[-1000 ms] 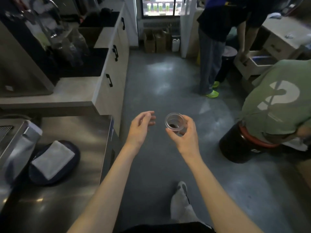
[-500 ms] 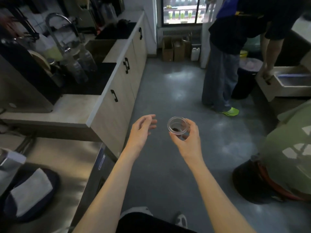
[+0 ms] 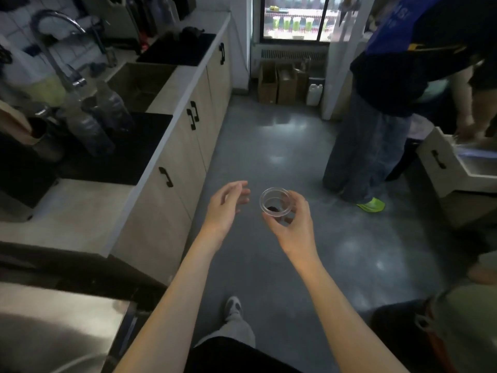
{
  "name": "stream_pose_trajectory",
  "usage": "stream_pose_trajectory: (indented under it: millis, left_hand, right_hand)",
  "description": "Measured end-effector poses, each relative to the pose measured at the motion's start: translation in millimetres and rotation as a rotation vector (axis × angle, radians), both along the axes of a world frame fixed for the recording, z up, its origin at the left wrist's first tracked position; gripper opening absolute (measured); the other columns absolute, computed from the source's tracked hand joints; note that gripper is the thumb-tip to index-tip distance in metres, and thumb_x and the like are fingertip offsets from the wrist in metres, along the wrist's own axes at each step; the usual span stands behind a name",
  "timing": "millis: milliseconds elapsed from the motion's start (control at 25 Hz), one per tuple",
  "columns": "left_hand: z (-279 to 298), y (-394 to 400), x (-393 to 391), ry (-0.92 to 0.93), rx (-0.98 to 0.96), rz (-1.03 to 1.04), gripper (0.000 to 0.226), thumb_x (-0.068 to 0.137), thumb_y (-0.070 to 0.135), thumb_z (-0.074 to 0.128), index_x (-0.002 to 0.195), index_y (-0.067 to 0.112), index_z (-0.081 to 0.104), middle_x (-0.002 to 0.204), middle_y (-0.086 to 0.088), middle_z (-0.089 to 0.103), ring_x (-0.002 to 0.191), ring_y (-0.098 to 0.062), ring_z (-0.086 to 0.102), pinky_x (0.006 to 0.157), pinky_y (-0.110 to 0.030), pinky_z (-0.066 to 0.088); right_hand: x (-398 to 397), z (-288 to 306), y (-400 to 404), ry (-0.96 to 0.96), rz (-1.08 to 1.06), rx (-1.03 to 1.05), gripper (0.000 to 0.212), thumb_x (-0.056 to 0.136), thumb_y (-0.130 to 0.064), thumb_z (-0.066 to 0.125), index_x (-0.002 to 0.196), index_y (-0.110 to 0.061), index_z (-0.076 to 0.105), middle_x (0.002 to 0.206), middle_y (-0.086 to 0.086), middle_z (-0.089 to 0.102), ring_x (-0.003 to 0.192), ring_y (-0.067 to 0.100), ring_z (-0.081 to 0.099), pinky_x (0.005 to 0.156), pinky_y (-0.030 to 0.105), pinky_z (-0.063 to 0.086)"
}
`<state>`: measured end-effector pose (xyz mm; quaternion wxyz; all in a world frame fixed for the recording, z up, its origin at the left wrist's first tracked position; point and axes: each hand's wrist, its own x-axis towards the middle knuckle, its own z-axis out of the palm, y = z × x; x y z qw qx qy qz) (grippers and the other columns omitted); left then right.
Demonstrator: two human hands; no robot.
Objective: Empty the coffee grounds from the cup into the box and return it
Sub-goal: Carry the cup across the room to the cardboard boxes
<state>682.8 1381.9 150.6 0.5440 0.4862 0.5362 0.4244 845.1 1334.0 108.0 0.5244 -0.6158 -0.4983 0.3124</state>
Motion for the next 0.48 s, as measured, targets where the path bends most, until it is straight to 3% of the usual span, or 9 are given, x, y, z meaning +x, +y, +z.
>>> stream_pose_trajectory:
  millis: [80,200,360,480]
  left_hand:
    - [3.0,49.9,-2.4,0.001,0.003,-0.011,0.026,0.104,0.037,0.047,0.113,0.027,0.069,0.113,-0.001,0.075,0.099,-0.013,0.072,0.088,-0.033,0.051]
    - [4.7,121.2,-9.1,0.028,0.006,-0.036,0.026,0.104,0.038,0.047,0.114,0.028,0.069,0.113,0.0,0.075,0.098,-0.012,0.072,0.083,-0.029,0.049]
    - [2.8,192.6,-8.5,0.044,0.02,-0.05,0.022,0.103,0.041,0.048,0.107,0.036,0.07,0.112,0.003,0.074,0.097,-0.011,0.072,0.084,-0.029,0.05]
    - [-6.9,242.2,1.8,0.04,0.003,-0.048,0.021,0.103,0.038,0.049,0.105,0.036,0.07,0.11,0.003,0.074,0.094,-0.009,0.071,0.083,-0.029,0.05]
  right_hand:
    - [-0.8,7.4,46.3,-0.008,-0.012,-0.001,0.061,0.071,-0.044,0.081,0.123,-0.044,0.05,0.128,-0.007,0.056,0.114,-0.008,0.058,0.089,0.017,0.05]
    - [-2.7,14.9,109.3,-0.008,-0.028,-0.005,0.058,0.071,-0.047,0.08,0.119,-0.053,0.047,0.131,-0.007,0.055,0.115,-0.011,0.057,0.089,0.018,0.05]
    - [3.8,14.3,171.1,-0.016,-0.057,-0.012,0.06,0.076,-0.031,0.086,0.118,-0.051,0.048,0.131,-0.003,0.056,0.116,-0.003,0.059,0.092,0.025,0.053]
    - [21.4,6.3,223.1,-0.011,-0.081,-0.024,0.06,0.077,-0.028,0.087,0.115,-0.053,0.047,0.131,-0.003,0.056,0.113,-0.009,0.059,0.089,0.016,0.051]
